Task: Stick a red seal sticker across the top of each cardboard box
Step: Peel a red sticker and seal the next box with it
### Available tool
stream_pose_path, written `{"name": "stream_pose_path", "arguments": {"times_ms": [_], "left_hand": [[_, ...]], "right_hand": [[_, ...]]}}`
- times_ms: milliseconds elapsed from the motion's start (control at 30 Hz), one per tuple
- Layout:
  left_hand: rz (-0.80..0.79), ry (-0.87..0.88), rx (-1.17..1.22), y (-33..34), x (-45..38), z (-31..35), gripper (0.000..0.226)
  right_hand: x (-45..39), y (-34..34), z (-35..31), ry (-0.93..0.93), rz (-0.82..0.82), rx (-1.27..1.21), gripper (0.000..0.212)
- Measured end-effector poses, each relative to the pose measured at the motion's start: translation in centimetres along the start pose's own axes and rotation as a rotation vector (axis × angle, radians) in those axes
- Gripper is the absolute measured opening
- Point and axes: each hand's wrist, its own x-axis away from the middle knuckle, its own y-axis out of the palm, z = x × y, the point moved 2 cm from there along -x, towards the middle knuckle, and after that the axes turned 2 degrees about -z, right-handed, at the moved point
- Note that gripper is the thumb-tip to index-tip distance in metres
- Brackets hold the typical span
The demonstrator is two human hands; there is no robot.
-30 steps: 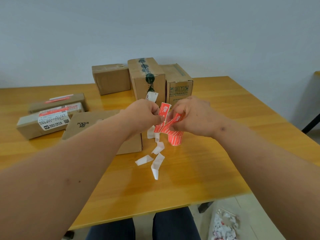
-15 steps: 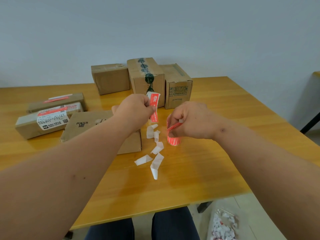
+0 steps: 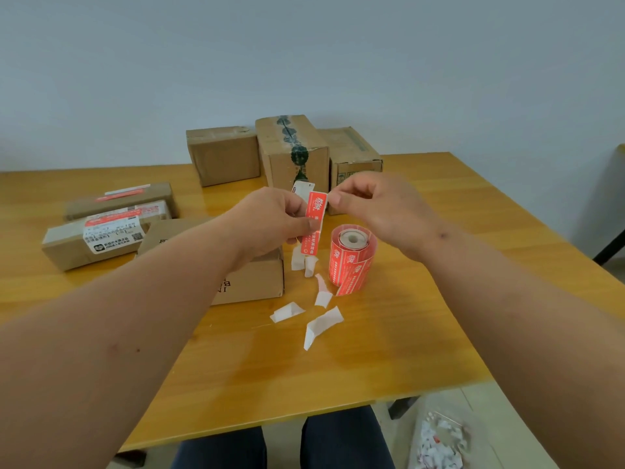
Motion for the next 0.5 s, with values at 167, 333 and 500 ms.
{"name": "stream_pose_path", "arguments": {"times_ms": [167, 333, 500], "left_hand": [[-0.054, -0.006, -0.009, -0.2, 0.5, 0.1, 0.016], [-0.109, -0.045, 0.014, -0.6, 0.8, -0.2, 0.015], [0.091, 0.052, 0.09, -1.2, 1.3, -1.0, 0.03]], "right_hand": [[0.1, 0.1, -0.7, -0.024, -0.013, -0.046, 0.016], [-0.1, 0.3, -1.0, -0.008, -0.041, -0.015, 0.017], [-0.1, 0.5, -1.3, 0.021, -0.009, 0.009, 0.019]]}}
